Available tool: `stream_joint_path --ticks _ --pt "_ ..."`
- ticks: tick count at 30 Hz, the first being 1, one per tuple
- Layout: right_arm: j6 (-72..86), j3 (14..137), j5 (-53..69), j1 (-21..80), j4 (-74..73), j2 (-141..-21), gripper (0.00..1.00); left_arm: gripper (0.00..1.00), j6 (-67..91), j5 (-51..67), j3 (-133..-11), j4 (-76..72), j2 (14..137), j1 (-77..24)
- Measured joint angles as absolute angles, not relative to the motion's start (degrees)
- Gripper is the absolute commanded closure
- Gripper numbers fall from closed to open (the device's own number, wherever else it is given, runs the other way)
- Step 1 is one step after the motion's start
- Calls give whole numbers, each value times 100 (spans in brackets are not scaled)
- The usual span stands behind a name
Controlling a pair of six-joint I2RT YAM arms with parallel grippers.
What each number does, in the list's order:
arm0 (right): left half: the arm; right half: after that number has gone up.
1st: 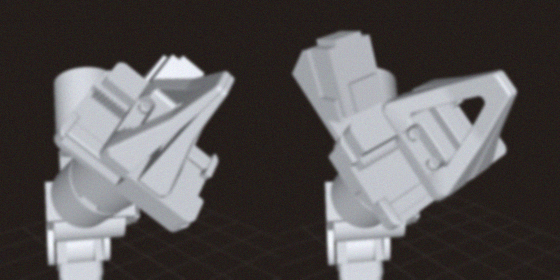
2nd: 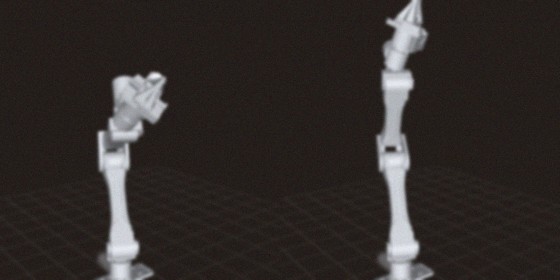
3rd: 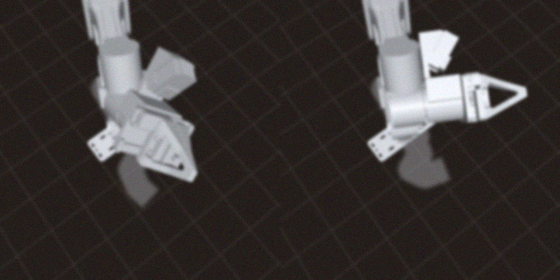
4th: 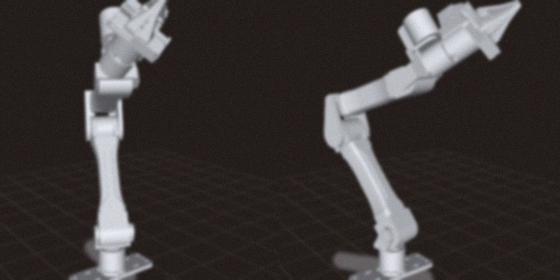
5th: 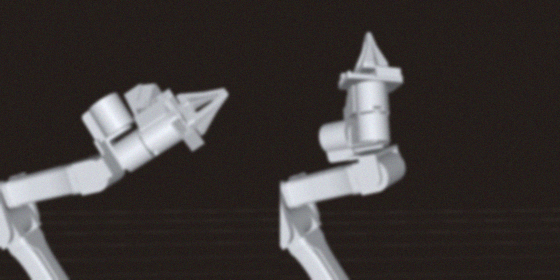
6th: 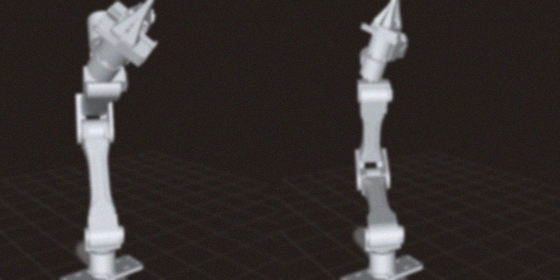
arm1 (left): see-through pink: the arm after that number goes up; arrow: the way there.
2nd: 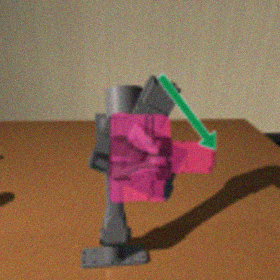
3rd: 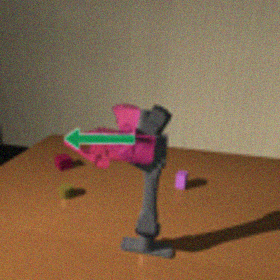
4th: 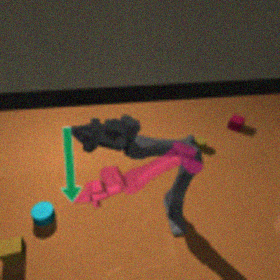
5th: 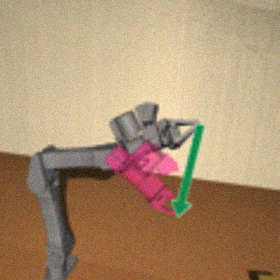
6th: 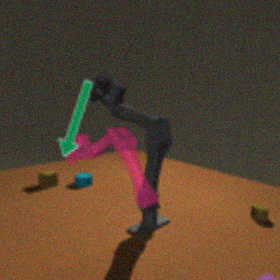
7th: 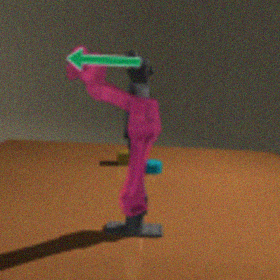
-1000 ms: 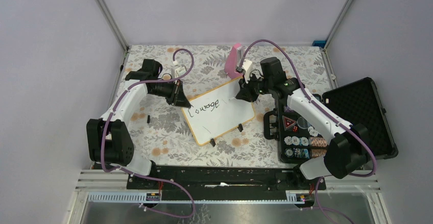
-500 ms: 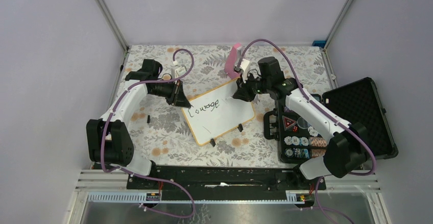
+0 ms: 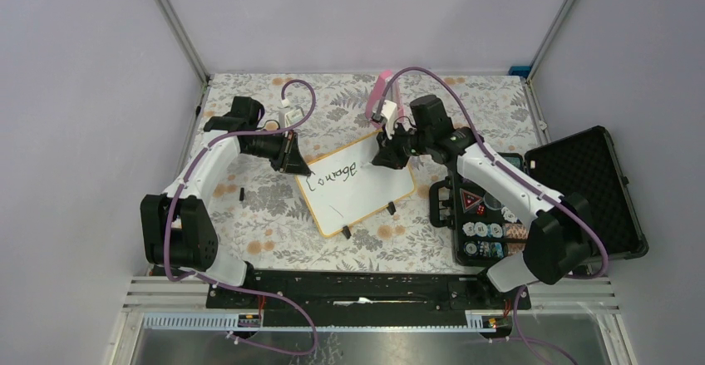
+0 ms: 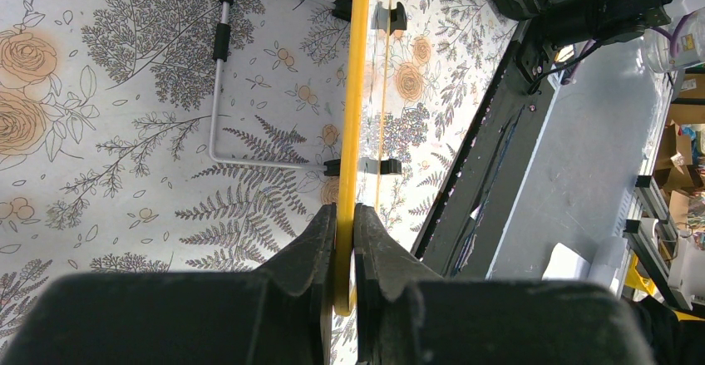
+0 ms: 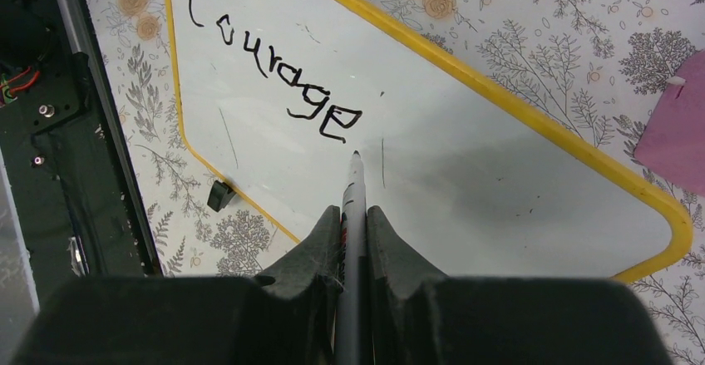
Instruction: Write a sentence on the whiteboard
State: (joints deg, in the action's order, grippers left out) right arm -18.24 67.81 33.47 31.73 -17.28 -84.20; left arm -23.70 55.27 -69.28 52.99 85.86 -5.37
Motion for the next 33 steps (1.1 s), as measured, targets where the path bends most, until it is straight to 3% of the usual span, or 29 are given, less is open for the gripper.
stream_joint_path --ticks 33 --pt "-1992 6884 3107 3190 -1608 -8606 100 100 -2370 5518 -6904 5264 8586 -537"
